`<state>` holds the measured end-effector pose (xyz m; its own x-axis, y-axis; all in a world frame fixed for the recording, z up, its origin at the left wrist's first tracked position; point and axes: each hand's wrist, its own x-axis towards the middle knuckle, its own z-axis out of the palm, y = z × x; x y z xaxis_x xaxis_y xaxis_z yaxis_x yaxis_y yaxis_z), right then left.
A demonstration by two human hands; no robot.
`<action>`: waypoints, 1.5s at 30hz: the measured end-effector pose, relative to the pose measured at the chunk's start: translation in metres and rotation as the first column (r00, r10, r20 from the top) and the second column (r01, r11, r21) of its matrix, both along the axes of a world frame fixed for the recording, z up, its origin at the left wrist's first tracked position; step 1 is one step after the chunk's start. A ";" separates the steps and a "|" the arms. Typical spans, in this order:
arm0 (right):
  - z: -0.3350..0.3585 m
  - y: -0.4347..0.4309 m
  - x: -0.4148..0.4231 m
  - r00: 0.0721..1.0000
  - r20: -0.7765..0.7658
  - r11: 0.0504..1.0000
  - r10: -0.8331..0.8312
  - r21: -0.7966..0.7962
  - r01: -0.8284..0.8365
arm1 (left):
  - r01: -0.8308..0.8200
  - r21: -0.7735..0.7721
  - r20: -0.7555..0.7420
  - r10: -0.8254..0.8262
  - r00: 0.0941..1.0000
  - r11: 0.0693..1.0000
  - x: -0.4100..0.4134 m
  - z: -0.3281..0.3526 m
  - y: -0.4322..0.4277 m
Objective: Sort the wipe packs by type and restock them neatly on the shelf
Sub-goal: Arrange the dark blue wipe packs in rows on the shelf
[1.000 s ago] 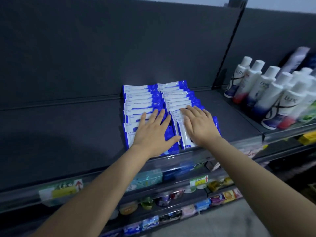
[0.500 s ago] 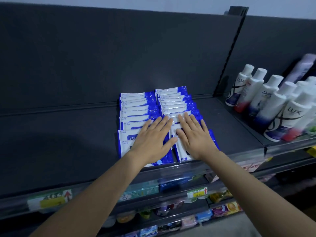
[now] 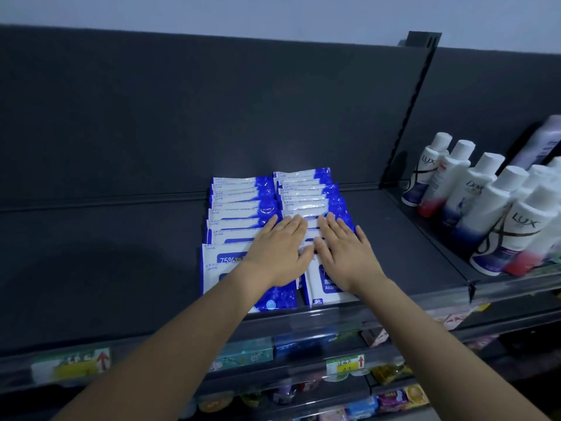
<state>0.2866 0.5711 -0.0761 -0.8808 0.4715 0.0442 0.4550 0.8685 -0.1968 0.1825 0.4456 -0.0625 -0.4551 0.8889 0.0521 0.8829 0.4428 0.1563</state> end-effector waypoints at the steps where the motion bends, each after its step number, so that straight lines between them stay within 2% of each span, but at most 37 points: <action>1: 0.000 0.000 0.001 1.000 0.003 1.000 0.001 0.002 -0.001 | -0.005 0.011 0.002 0.005 1.000 1.000 0.001 0.001 0.000; 5: 0.009 0.006 -0.009 0.998 -0.064 1.000 0.004 0.012 -0.003 | -0.092 0.098 -0.017 0.094 0.995 0.991 -0.007 0.010 0.016; 7: 0.015 0.012 -0.020 0.996 -0.086 1.000 0.005 0.004 -0.004 | -0.129 0.052 -0.034 0.131 0.991 0.990 -0.014 0.013 0.029; 11: 0.011 0.016 -0.029 1.000 -0.013 0.998 0.008 -0.068 -0.009 | -0.087 -0.060 -0.008 0.086 0.996 0.994 -0.021 0.011 0.040; 14: 0.006 0.015 -0.025 1.000 -0.020 1.000 -0.006 -0.024 0.005 | -0.091 -0.094 -0.022 0.089 0.996 0.991 -0.020 0.016 0.041; 18: 0.006 0.013 -0.024 0.999 -0.039 1.000 -0.005 -0.028 0.004 | -0.199 0.105 -0.011 0.201 0.980 0.974 -0.035 0.026 0.058; 23: 0.003 0.014 -0.024 0.999 -0.045 1.000 -0.002 -0.021 0.001 | -0.218 -0.072 0.026 0.220 0.975 0.973 -0.041 0.007 0.080; 29: 0.001 0.016 -0.024 0.997 -0.071 1.000 0.006 -0.018 -0.007 | -0.230 -0.037 -0.155 0.222 0.963 0.972 -0.033 0.011 0.071; 33: 0.003 0.012 -0.022 0.994 -0.110 1.000 0.000 -0.025 -0.003 | -0.230 0.145 -0.040 0.238 0.970 0.962 -0.018 0.019 0.035; 35: 0.005 0.006 -0.019 0.985 -0.172 0.999 -0.025 0.029 0.030 | -0.246 0.229 -0.040 0.261 0.964 0.942 -0.012 0.023 0.007; 38: 0.011 -0.002 -0.009 0.983 -0.178 0.989 0.044 0.144 -0.018 | -0.252 0.213 -0.010 0.260 0.966 0.944 -0.003 0.018 -0.039; 41: 0.013 -0.004 0.011 0.977 -0.138 0.987 0.160 0.004 -0.161 | -0.303 0.184 0.025 0.304 0.952 0.935 0.004 0.007 -0.083; 45: 0.012 0.000 0.031 0.990 0.007 0.989 0.138 -0.056 -0.138 | -0.299 0.112 0.171 0.278 0.945 0.948 0.016 0.001 -0.114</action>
